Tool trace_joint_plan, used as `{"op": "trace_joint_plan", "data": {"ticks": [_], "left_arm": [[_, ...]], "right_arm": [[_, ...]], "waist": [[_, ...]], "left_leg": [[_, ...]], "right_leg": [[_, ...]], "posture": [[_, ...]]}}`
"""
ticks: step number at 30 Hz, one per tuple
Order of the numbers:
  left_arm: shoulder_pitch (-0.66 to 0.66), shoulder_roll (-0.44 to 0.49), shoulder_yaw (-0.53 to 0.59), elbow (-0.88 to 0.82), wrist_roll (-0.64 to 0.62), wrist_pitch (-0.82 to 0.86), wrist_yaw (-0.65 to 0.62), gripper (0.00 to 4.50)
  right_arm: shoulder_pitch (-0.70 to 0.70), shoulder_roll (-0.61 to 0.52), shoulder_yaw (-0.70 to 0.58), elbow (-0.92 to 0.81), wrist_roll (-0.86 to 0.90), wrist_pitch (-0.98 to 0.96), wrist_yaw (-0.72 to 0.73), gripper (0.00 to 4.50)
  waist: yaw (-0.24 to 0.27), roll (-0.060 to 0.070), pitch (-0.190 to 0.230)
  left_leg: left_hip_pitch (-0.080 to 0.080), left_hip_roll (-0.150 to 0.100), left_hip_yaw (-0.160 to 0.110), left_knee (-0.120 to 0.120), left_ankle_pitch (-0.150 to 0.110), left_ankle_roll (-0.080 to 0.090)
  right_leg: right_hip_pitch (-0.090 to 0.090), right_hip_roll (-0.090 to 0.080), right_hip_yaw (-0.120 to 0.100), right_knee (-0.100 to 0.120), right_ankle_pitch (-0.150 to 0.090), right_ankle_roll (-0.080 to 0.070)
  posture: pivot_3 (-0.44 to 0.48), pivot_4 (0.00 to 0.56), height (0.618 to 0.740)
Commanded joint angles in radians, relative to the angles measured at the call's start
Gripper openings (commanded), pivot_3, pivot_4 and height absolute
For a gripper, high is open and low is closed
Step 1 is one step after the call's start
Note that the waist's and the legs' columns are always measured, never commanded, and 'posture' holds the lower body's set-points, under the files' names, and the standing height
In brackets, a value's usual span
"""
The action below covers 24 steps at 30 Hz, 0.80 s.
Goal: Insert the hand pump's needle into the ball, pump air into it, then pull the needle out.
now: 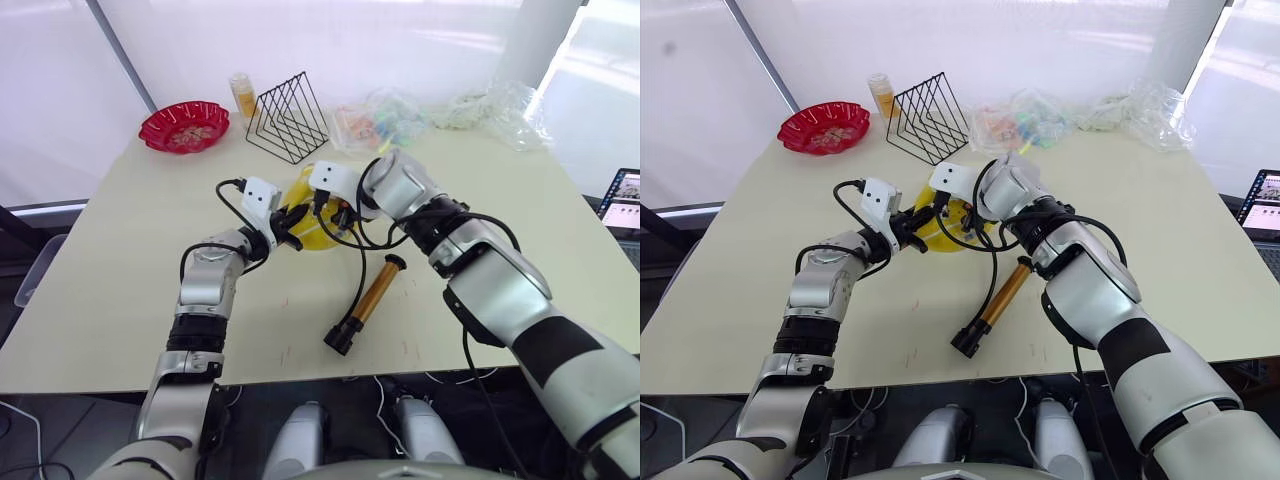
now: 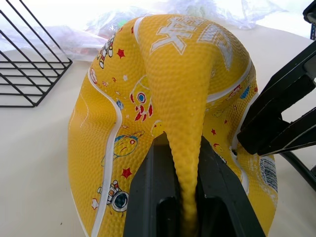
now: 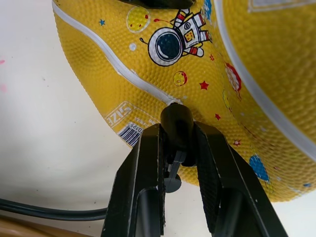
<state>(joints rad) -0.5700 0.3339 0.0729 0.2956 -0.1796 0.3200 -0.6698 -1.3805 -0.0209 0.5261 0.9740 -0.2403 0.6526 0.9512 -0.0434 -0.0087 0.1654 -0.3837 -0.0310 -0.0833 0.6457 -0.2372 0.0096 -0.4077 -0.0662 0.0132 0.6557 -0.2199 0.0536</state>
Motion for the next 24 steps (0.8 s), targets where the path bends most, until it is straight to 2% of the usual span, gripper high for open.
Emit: {"op": "trace_joint_plan", "data": {"ticks": [1,15,24], "left_arm": [[0.037,-0.034,-0.069,0.015,-0.006,0.049,-0.029,0.00],[0.044,-0.040,-0.067,0.005,-0.009,0.057,-0.028,0.00],[0.048,-0.033,-0.063,0.008,-0.007,0.056,-0.027,0.00]], "right_arm": [[-0.009,0.072,-0.021,0.029,0.008,-0.028,-0.015,0.38],[-0.011,0.160,-0.112,0.212,-0.026,-0.105,-0.132,0.38],[-0.012,0.155,-0.150,0.217,-0.032,-0.128,-0.140,0.38]], "waist": [[0.000,0.000,0.000],[-0.003,0.000,-0.011],[-0.012,-0.001,-0.015]], "left_leg": [[0.000,0.000,0.000,0.000,0.000,0.000],[0.004,0.000,0.000,-0.004,0.000,0.000],[0.005,0.001,-0.001,-0.005,0.000,0.000]], "right_leg": [[0.000,0.000,0.000,0.000,0.000,0.000],[0.000,0.001,0.001,0.000,-0.001,-0.002],[0.001,0.002,0.001,0.000,-0.002,-0.002]], "posture": [[0.000,0.150,0.737],[0.000,0.150,0.737],[0.000,0.150,0.737]]}}
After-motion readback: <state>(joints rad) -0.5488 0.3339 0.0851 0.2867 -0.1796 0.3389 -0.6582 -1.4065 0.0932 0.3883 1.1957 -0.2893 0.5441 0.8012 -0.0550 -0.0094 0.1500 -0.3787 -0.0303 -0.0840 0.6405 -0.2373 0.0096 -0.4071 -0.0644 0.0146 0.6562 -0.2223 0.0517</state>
